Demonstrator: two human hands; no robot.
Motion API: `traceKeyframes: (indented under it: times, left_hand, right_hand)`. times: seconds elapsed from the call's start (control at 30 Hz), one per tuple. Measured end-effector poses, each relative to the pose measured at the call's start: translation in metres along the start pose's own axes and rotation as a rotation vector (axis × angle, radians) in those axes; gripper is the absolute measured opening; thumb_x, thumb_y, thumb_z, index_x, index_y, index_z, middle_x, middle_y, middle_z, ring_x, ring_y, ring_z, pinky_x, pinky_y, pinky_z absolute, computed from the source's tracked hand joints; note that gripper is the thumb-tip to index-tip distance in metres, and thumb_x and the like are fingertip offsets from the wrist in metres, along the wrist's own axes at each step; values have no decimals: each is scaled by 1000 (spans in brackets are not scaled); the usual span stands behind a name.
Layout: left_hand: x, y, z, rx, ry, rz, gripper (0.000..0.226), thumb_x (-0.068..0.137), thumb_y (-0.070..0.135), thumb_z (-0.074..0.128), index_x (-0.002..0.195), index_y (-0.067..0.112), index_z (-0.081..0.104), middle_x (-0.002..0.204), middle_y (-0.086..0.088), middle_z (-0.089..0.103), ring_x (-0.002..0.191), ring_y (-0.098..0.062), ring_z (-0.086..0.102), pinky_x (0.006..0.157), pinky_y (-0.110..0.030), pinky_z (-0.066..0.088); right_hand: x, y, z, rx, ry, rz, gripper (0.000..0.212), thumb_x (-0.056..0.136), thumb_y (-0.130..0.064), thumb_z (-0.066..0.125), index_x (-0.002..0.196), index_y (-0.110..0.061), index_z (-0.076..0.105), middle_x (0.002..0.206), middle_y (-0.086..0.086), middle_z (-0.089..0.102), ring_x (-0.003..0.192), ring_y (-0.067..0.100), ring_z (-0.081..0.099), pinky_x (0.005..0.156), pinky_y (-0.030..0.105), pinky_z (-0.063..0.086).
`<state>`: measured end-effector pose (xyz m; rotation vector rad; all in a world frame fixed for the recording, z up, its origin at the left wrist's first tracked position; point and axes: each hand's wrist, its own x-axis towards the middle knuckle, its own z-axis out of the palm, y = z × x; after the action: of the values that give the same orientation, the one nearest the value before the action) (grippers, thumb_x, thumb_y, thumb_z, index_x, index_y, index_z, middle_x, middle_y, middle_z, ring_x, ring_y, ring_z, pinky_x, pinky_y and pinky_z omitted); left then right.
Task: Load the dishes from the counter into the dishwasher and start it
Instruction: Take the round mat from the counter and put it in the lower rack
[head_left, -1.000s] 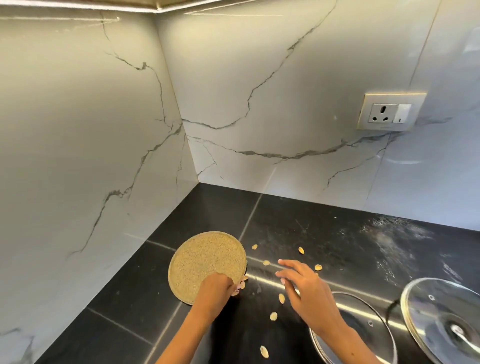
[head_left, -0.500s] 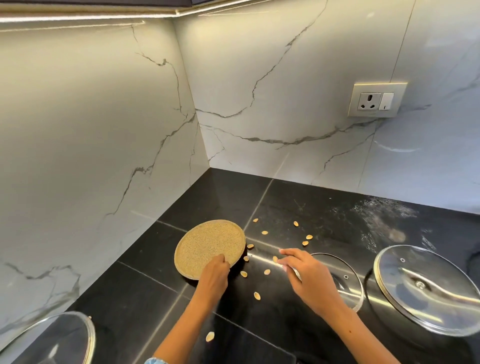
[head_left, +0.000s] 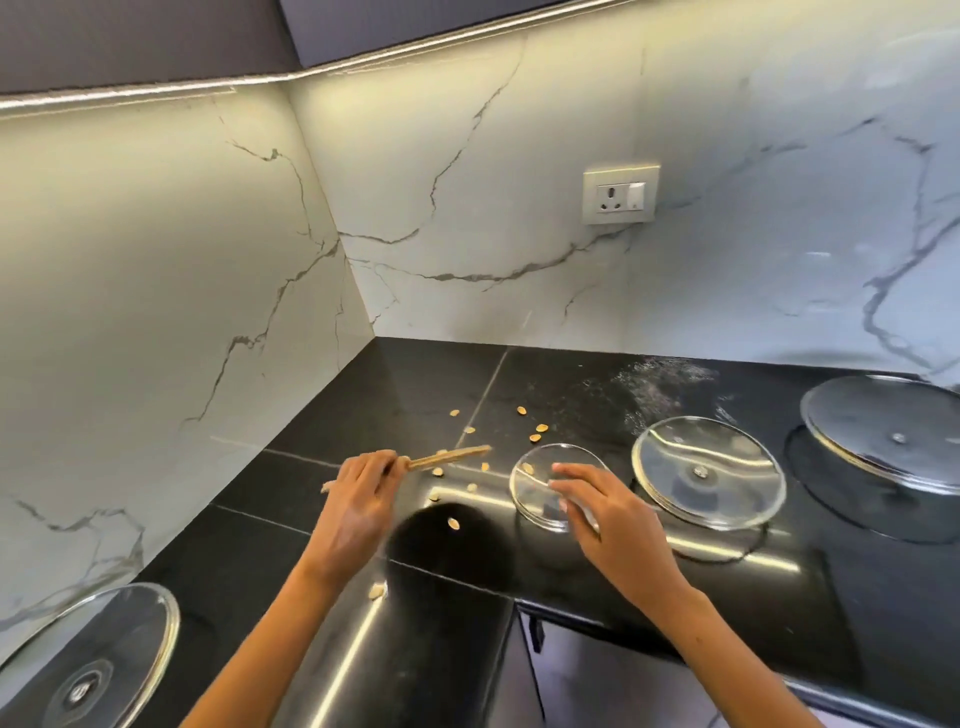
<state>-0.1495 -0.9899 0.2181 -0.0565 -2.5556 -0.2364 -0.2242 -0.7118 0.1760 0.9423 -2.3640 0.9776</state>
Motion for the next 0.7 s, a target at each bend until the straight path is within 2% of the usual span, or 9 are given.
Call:
traceKeyframes:
  times: [0.07,0.1,0.17,0.27,0.33,0.4,0.5,0.57,0.7]
  left_hand:
    - [-9,55,-10,-187,76,-17,20,95,24,49,99,12,65,96,1,63,90,-9,47,89,-6,28]
    - [-12,86,-15,-233,102,47,14,94,24,52,99,15,62,96,4,60,87,-9,47,87,-4,28]
    - [-21,149,-21,-261,136,300,17,98,29,44,105,16,54,99,7,52,86,-12,47,85,-15,36]
    - [-37,231,-17,-316,158,576,18,101,23,38,109,12,50,103,3,49,87,-16,49,81,-27,39]
    - [-53,288,-4,-362,147,719,17,100,16,40,112,9,50,105,0,48,89,-18,49,82,-27,39]
    - [-69,343,14,-357,142,892,19,98,10,44,115,5,51,108,-4,48,92,-20,49,84,-29,40]
    - [-99,436,39,-521,62,932,18,98,16,45,106,9,59,102,-2,58,90,-18,53,81,-32,43]
    - [-121,492,57,-570,31,1000,19,92,10,52,103,7,67,97,-6,65,91,-21,55,83,-33,45]
    - [-161,578,97,-625,-119,1135,31,85,-1,55,113,2,68,110,-14,64,99,-28,57,86,-37,45]
  right_hand:
    - [-22,-1,-30,-7,48,-1,32,81,-12,70,112,-19,66,120,-10,61,103,7,60,72,24,56]
    - [-34,-2,-47,-23,68,0,37,81,-14,71,117,-18,63,123,-9,59,106,8,58,74,24,56]
    - [-66,-2,-88,-62,114,-5,44,84,-17,69,126,-17,58,129,-7,56,113,10,55,78,24,54]
    - [-129,1,-154,-122,186,-2,34,92,-24,51,123,-15,61,125,-3,60,110,13,58,88,25,50]
    - [-190,9,-200,-200,248,84,29,90,-24,48,111,-14,67,109,-1,67,95,18,64,79,30,55]
    - [-253,14,-241,-297,322,215,26,86,-23,49,100,-15,70,97,-1,70,83,20,68,65,29,54]
    - [-347,20,-293,-485,412,416,21,79,-19,57,93,-18,73,94,-3,72,78,16,68,59,24,50]
    - [-404,22,-318,-567,447,537,19,75,-16,65,91,-19,74,92,-3,72,77,17,69,61,22,47]
    - [-501,28,-350,-699,562,799,17,77,-20,60,86,-17,75,85,-1,73,69,22,70,47,25,51]
